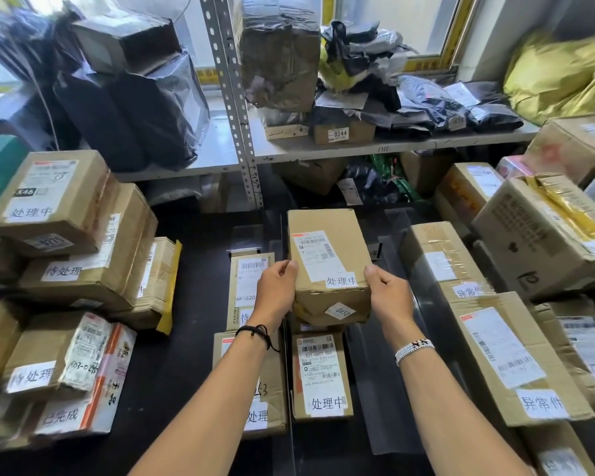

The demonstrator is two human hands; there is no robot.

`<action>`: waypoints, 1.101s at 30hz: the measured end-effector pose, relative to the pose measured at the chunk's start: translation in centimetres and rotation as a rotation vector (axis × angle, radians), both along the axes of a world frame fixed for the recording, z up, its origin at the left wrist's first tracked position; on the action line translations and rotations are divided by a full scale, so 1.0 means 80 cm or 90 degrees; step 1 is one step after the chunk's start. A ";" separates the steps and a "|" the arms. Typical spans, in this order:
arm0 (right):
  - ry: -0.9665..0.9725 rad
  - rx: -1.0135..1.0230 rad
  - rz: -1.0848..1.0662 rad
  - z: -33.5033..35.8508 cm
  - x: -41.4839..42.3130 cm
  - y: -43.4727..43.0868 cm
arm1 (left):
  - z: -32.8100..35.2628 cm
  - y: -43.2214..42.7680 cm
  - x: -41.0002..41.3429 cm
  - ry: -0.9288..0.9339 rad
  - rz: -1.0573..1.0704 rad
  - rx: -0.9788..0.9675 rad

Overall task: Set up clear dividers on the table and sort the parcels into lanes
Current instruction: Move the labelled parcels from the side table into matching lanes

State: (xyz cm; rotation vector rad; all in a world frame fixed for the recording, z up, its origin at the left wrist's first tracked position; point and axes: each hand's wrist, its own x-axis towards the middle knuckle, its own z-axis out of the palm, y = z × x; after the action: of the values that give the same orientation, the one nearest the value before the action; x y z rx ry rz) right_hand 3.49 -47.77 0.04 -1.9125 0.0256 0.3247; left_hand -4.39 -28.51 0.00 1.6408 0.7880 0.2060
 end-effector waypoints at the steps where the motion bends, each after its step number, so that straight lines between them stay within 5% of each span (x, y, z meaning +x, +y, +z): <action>1: 0.005 -0.003 0.017 -0.004 -0.002 0.001 | -0.007 0.000 -0.005 0.015 -0.002 0.017; 7: 0.019 0.007 0.080 -0.007 -0.007 0.003 | -0.015 -0.001 -0.020 0.011 0.014 0.124; 14: 0.067 0.027 0.109 -0.003 -0.016 0.003 | -0.010 0.006 -0.028 0.017 0.020 0.106; 21: 0.077 0.071 0.005 0.008 -0.018 -0.002 | 0.010 0.008 -0.042 0.025 0.019 0.098; 26: 0.021 0.064 -0.101 0.026 -0.031 -0.010 | 0.025 0.018 -0.057 0.007 0.062 0.138; 33: -0.123 0.020 -0.006 0.078 -0.070 0.028 | 0.059 0.030 -0.082 -0.067 0.083 0.135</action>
State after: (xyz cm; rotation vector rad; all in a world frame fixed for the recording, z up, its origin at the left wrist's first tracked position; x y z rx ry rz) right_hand -2.12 -45.49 6.26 -1.9048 -0.0989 0.1326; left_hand -10.91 -26.14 4.75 1.7627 0.8152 0.4786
